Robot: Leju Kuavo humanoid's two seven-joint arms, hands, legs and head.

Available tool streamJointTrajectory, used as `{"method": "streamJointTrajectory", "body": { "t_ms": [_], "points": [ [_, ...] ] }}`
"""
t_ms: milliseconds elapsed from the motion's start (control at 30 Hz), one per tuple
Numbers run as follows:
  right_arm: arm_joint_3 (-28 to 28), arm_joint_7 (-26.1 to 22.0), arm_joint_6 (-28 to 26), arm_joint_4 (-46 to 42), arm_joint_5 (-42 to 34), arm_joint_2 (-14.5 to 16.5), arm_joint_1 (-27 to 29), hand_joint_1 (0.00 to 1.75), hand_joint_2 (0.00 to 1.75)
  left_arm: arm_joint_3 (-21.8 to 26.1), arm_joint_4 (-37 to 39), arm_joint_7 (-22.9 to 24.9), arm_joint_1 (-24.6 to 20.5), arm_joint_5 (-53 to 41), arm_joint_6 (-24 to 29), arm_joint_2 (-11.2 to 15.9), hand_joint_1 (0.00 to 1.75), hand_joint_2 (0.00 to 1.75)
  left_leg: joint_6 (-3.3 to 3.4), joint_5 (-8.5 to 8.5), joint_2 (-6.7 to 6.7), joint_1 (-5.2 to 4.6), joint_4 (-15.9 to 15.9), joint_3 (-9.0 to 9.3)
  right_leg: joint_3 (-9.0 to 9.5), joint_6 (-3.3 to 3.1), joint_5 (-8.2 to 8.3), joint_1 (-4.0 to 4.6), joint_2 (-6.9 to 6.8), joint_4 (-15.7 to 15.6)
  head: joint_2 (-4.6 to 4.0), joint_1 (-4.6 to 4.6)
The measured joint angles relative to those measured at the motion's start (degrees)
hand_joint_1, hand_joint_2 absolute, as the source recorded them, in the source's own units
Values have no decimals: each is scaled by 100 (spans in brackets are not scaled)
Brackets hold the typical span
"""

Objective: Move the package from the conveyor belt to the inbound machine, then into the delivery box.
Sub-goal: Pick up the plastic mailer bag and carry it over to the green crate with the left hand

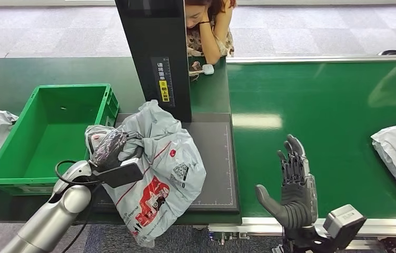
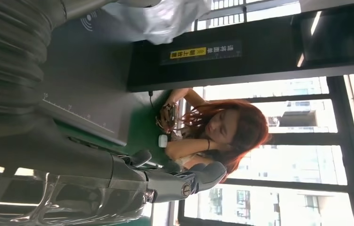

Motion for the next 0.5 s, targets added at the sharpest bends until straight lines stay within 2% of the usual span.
{"method": "streamJointTrajectory", "body": {
  "t_ms": [233, 400, 500],
  "points": [
    [-84, 35, -42, -81, 78, 117, 102, 0, 175, 822, -1481, -532, 965, 259, 1025, -343, 175, 175, -2, -8, 3, 1, -1, 0, -1, -3, -7, 1, 3, 0, 0, 1],
    [-88, 38, -100, -73, 80, 146, 100, 0, 175, 1355, -2319, -1090, 1494, 560, 1997, -531, 175, 175, -4, -11, 3, 2, -1, -1, -1, -9, -12, 1, 3, 0, 0, 1],
    [-88, 26, -87, -40, 60, 151, 91, 0, 175, 1654, -2678, -1269, 1740, 720, 2430, -593, 175, 175, -4, -11, 1, 2, -2, -1, 0, -8, -14, 2, 0, 0, 0, 1]
  ]
}}
